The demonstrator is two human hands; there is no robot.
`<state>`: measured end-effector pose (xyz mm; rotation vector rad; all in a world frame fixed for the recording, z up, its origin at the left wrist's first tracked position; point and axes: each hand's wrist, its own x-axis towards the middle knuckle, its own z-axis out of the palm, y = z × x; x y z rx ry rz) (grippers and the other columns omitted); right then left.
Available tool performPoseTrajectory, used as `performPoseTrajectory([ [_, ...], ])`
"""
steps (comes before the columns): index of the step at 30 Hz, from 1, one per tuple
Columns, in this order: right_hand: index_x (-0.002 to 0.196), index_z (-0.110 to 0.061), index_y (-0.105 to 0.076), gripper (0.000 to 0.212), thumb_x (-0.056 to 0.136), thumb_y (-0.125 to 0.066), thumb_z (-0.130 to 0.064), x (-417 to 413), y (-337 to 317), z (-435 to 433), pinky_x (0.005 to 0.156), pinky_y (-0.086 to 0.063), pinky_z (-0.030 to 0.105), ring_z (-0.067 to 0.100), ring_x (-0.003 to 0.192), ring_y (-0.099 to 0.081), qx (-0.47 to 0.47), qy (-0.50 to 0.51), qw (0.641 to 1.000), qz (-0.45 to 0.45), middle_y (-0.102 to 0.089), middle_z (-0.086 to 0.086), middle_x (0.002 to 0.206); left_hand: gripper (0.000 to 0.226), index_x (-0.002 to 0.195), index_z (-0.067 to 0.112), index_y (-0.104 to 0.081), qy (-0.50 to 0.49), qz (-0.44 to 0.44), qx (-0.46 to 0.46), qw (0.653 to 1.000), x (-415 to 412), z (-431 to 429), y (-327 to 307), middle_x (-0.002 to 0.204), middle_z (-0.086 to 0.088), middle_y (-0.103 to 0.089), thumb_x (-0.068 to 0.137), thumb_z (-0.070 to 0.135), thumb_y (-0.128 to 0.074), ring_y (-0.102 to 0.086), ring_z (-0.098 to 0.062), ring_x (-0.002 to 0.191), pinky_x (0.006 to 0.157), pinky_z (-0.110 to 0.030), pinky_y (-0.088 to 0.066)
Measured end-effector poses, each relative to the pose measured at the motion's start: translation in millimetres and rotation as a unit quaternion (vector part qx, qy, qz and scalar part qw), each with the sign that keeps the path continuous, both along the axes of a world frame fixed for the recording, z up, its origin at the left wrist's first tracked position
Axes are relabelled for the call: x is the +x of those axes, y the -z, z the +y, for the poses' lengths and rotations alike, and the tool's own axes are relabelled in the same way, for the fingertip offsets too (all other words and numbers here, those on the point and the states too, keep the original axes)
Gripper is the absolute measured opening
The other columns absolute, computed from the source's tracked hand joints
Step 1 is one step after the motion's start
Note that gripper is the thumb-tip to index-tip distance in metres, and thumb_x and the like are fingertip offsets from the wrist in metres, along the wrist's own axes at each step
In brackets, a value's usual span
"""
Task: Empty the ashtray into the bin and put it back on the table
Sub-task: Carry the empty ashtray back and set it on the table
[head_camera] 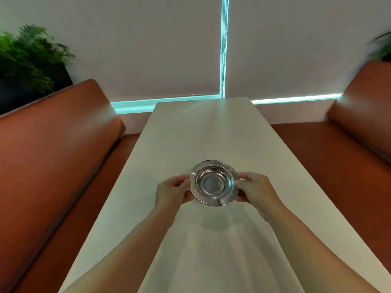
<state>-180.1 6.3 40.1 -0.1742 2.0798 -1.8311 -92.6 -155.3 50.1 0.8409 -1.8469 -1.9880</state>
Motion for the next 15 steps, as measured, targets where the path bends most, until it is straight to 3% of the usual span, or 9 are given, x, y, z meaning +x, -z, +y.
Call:
performPoseTrajectory([
  [5,0.077,-0.015,-0.060,0.018,0.077,-0.059,0.003,-53.6,29.2,-24.6,0.048,-0.052,0.021,0.019,0.057,-0.060,0.043,-0.008,0.999,0.006,-0.063,0.011,0.071,0.011,0.083,0.008,-0.066,-0.023,-0.028,-0.013,0.999,-52.8,-26.0,37.7,0.071,-0.008,-0.064,0.081,0.002,-0.057,-0.059,-0.016,0.061,0.052,-0.017,-0.055],
  [8,0.088,-0.013,-0.061,0.021,0.073,-0.063,0.001,-69.3,45.7,-32.7,0.062,-0.055,0.032,0.028,0.065,-0.063,0.072,-0.018,0.997,0.012,-0.067,0.014,0.079,0.015,0.073,0.013,-0.064,-0.025,-0.036,-0.035,0.998,-71.9,-34.7,55.9,0.068,-0.006,-0.063,0.080,0.002,-0.058,-0.059,-0.014,0.055,0.059,-0.023,-0.057],
  [10,0.094,-0.012,-0.061,0.025,0.072,-0.064,0.000,-76.0,54.3,-37.6,0.062,-0.054,0.034,0.029,0.065,-0.064,0.086,-0.021,0.996,0.018,-0.067,0.014,0.081,0.018,0.068,0.016,-0.063,-0.025,-0.038,-0.052,0.998,-80.9,-40.5,64.6,0.063,-0.006,-0.062,0.080,0.003,-0.058,-0.057,-0.010,0.043,0.056,-0.025,-0.057],
  [13,0.078,-0.016,-0.060,0.018,0.072,-0.064,0.000,-84.4,61.7,-43.8,0.054,-0.054,0.032,0.025,0.054,-0.062,0.093,-0.014,0.995,0.025,-0.067,0.011,0.078,0.016,0.071,0.014,-0.063,-0.018,-0.038,-0.065,0.997,-93.2,-48.6,72.0,0.061,-0.006,-0.061,0.081,0.003,-0.058,-0.055,-0.007,0.035,0.051,-0.023,-0.056],
  [15,0.068,-0.019,-0.058,0.021,0.071,-0.064,0.001,-91.3,62.6,-48.4,0.056,-0.056,0.035,0.024,0.052,-0.060,0.103,-0.011,0.994,0.029,-0.066,0.009,0.072,0.012,0.074,0.012,-0.064,-0.022,-0.038,-0.077,0.996,-101.7,-54.3,75.1,0.062,-0.007,-0.061,0.080,0.004,-0.059,-0.054,-0.005,0.035,0.053,-0.023,-0.056],
])
